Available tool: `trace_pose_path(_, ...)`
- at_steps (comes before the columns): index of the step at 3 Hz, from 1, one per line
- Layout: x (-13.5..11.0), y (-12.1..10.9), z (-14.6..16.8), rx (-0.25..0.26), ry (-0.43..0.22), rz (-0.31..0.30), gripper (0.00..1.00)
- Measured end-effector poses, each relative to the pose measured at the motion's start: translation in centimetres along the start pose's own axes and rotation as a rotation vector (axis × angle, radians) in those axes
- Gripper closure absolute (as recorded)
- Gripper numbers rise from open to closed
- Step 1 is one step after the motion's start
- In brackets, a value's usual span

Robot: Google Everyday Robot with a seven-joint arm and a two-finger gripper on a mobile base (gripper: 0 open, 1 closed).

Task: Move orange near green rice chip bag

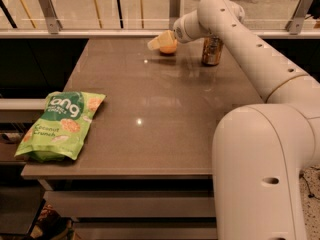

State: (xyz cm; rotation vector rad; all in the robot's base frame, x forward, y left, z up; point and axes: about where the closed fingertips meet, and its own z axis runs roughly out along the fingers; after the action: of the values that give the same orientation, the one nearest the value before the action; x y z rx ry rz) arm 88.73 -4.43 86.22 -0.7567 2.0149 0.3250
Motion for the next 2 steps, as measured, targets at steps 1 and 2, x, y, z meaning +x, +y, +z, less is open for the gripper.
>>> trace_pose_path(1,0.13,0.20,0.29,-0.004,0.003,0.000,0.16)
trace_pose_path(2,0.27,0.40,0.59,-0.008,0.005,0.000,0.41)
